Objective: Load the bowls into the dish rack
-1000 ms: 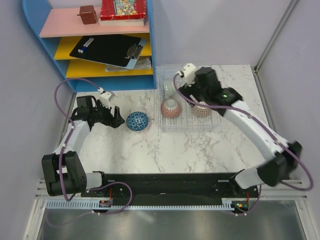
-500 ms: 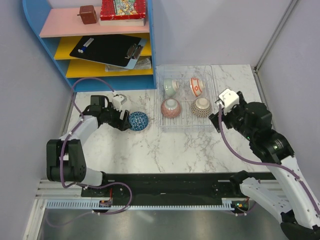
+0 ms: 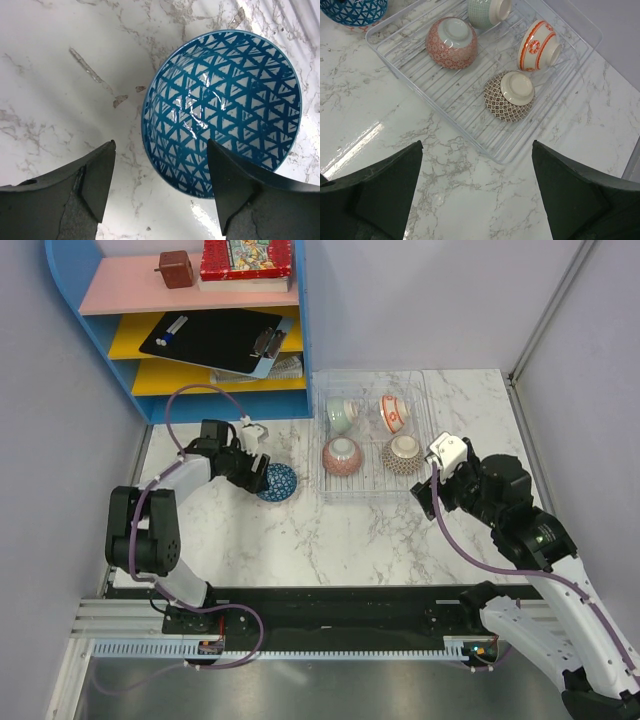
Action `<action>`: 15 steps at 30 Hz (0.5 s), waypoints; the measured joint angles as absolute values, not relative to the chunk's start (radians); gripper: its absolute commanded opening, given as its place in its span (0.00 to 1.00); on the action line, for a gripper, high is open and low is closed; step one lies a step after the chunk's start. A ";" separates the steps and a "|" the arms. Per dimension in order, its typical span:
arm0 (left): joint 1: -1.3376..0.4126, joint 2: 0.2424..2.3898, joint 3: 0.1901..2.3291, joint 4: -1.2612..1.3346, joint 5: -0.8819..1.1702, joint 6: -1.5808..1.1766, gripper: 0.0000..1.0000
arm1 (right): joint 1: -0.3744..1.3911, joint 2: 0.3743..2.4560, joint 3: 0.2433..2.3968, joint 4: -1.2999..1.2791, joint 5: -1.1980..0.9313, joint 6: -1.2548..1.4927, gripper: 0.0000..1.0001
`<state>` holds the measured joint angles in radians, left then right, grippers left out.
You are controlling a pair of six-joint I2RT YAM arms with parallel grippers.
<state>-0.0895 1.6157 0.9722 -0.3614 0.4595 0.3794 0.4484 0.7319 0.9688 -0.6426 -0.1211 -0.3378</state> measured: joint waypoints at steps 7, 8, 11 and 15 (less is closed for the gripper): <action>-0.119 1.666 0.973 -0.360 0.443 0.383 0.25 | 0.448 0.732 0.940 -0.628 -0.139 -0.328 0.98; -0.120 1.668 0.974 -0.360 0.442 0.378 0.09 | 0.448 0.733 0.937 -0.628 -0.142 -0.327 0.97; -0.122 1.668 0.989 -0.357 0.469 0.371 0.02 | 0.448 0.740 0.937 -0.623 -0.154 -0.324 0.97; -0.147 1.664 1.000 -0.352 0.469 0.371 0.02 | 0.448 0.762 0.936 -0.612 -0.161 -0.320 0.97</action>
<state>-0.1467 1.6642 0.9997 -0.3515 0.4694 0.3714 0.4484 0.7620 0.9363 -0.6125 -0.1612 -0.3202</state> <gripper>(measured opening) 0.058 0.974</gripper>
